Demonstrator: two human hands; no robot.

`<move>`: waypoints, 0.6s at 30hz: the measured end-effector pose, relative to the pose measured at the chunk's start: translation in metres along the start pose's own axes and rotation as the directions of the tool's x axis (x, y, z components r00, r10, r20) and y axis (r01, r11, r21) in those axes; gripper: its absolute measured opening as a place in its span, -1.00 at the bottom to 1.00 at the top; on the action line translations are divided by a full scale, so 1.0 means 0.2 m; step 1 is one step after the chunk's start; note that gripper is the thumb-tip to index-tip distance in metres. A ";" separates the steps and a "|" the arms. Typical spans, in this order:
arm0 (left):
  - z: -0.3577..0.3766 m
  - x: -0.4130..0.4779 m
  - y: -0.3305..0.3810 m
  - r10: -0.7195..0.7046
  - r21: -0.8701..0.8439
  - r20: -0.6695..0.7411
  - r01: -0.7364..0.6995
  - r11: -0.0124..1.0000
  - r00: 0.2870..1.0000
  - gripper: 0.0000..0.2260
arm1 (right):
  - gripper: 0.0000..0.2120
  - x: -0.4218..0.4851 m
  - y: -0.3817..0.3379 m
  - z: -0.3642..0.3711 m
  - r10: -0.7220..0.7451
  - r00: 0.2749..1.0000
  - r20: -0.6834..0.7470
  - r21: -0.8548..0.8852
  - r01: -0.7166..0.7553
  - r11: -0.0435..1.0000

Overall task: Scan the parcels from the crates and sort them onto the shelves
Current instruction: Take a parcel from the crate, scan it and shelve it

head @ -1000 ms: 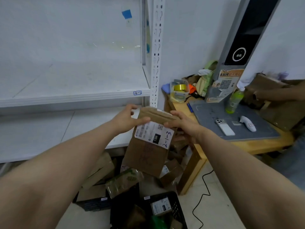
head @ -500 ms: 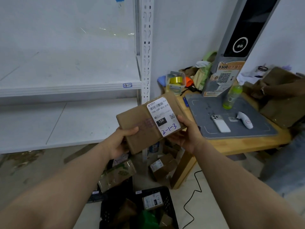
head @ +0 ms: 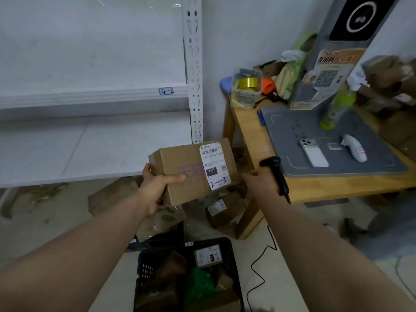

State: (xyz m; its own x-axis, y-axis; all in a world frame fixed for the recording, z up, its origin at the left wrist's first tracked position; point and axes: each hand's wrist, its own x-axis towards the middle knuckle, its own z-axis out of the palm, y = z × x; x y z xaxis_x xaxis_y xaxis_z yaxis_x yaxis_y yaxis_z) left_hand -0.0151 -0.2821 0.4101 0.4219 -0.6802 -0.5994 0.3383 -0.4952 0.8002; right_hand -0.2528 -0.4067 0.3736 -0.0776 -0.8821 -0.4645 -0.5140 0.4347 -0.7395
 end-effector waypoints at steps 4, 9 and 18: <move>0.03 0.11 -0.06 -0.017 0.002 -0.069 0.017 1.000 0.997 0.08 | -0.70 0.17 0.07 -0.03 -0.158 0.977 -0.143 -0.259 0.117 0.959; 0.07 0.23 -0.12 -0.056 0.046 -0.069 0.059 0.997 0.996 0.14 | -0.44 0.39 0.14 -0.05 -0.213 0.944 -0.251 -0.453 0.080 0.888; 0.15 0.30 -0.23 -0.103 0.037 -0.048 0.104 0.994 0.994 0.13 | -0.37 0.58 0.26 -0.12 -0.075 0.973 -0.218 -0.466 -0.036 0.884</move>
State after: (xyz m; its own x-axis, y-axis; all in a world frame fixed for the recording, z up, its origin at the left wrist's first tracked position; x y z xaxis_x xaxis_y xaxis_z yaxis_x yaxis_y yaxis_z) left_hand -0.0304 -0.3175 0.3385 0.4249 -0.5991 -0.6786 0.3493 -0.5831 0.7335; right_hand -0.3093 -0.4899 0.2924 -0.2230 -0.9306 -0.2902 -0.8494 0.3315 -0.4106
